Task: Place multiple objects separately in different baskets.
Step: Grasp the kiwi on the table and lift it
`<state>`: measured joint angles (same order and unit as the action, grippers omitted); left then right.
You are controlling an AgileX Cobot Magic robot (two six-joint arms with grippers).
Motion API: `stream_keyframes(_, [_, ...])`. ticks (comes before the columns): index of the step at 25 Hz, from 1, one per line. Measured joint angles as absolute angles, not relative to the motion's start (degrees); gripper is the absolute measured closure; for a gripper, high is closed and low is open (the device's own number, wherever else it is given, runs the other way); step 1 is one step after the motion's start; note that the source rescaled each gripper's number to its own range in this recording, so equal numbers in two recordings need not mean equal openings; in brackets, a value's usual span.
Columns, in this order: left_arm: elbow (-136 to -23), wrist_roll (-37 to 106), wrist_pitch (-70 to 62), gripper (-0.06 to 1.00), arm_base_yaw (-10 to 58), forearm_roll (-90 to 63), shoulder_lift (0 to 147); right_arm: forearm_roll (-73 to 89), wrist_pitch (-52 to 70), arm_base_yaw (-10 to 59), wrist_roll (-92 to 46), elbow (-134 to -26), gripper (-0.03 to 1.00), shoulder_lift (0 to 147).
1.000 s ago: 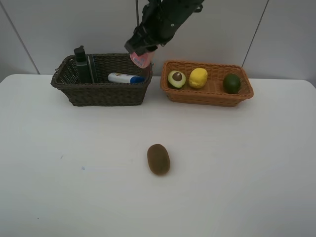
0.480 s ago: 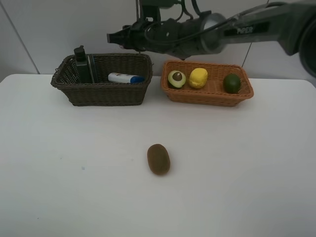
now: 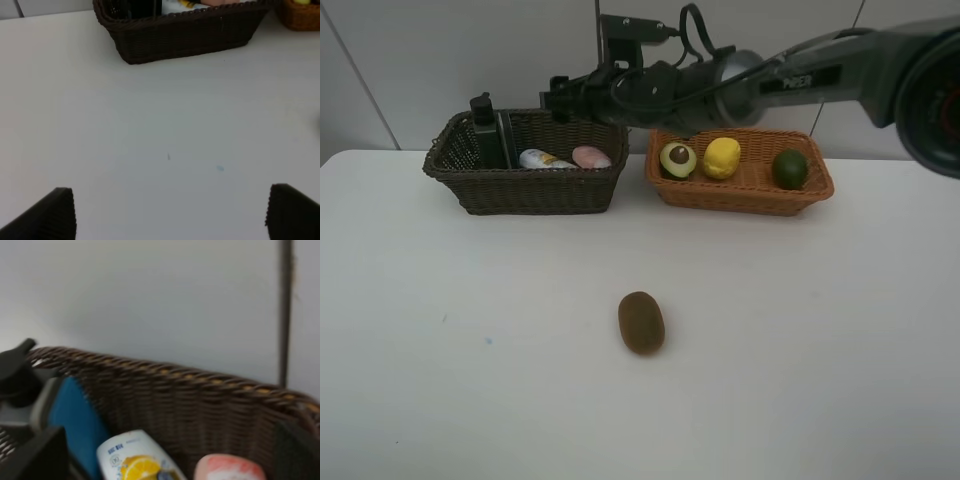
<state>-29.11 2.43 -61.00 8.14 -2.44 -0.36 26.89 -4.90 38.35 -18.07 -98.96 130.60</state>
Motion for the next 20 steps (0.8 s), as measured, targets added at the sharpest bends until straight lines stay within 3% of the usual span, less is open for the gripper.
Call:
stream_keyframes(6, [-29.11,2.43,-61.00,-0.05,8.14,-2.44,-0.36,23.97,29.79,38.35,-16.27,-99.07,0.00,116.52])
stream_keyframes(12, [-29.11,2.43,-61.00,-0.05,8.14,-2.44,-0.36,12.67,63.38,38.40,-2.77,-99.20,0.00,110.56])
stream_keyframes(20, [-29.11,2.43,-61.00,-0.05,8.14,-2.44,-0.36,7.96,69.66,39.86,6.32,-92.84,0.00,110.51])
